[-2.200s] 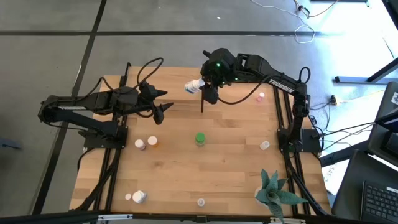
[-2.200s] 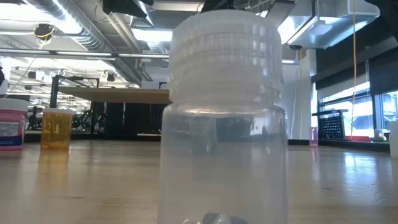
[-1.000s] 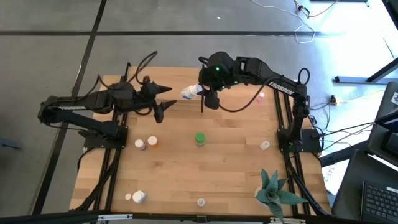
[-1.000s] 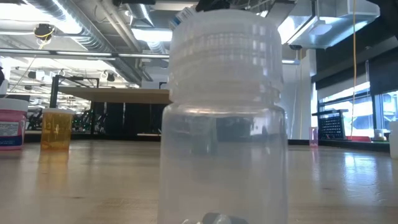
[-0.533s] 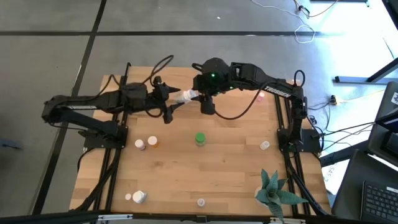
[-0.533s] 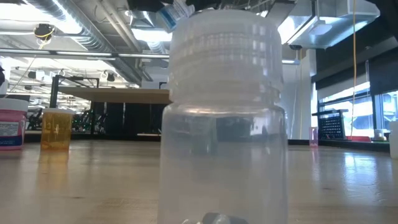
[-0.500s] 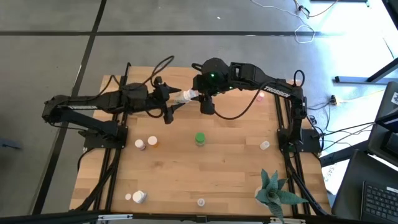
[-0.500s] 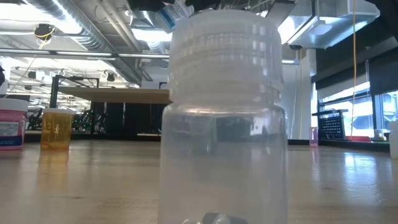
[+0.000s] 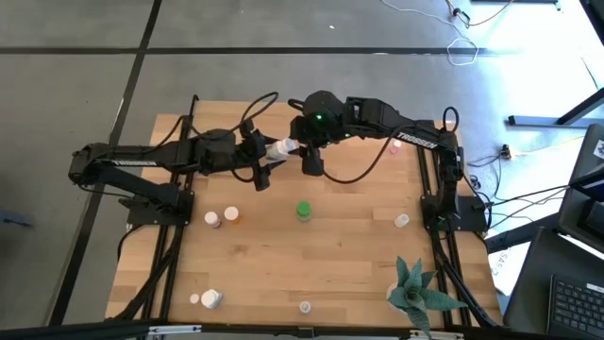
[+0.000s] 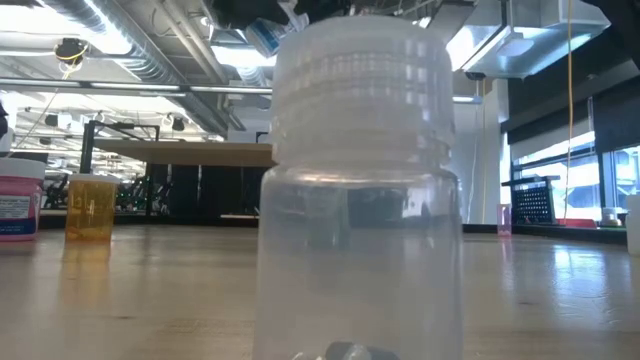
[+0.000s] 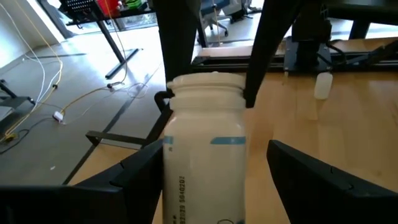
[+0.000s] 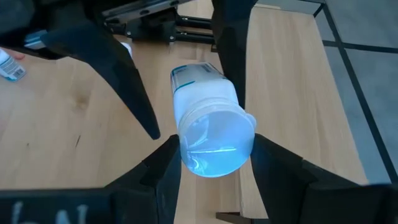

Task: Pick and place medicine bottles onto shelf by color
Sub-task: Put the top white pill bottle on the shelf

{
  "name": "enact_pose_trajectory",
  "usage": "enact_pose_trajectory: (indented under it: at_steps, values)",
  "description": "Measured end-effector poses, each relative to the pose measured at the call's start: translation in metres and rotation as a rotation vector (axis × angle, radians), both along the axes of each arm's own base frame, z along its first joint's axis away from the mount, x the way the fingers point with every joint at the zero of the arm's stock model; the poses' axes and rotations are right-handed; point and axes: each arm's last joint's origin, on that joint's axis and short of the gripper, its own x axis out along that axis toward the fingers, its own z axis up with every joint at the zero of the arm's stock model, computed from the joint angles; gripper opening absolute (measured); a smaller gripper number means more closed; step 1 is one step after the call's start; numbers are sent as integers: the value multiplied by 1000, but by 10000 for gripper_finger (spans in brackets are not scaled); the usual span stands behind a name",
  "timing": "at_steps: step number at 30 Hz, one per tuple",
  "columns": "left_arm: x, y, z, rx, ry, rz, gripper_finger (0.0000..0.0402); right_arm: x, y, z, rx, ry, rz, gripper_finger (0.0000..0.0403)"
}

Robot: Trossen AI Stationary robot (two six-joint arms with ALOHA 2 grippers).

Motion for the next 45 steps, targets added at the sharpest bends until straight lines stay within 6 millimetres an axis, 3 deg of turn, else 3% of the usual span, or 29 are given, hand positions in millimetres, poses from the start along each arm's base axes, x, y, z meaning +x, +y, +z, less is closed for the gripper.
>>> enact_pose_trajectory:
  at_steps: [8, 21, 37, 45]
  values:
    - [-1, 0, 1, 1, -3, 0, 249, 0, 0, 0, 0, -1, 0, 175]
    - [-1, 0, 1, 4, -1, 2, 126, 0, 0, 0, 1, 2, -2, 180]
    - [-1, 0, -1, 6, 17, -2, 120, 0, 0, 0, 55, -10, -49, 242]
    - [-14, 1, 4, 15, 28, 77, 120, -5, 0, 9, 43, -19, -42, 245]
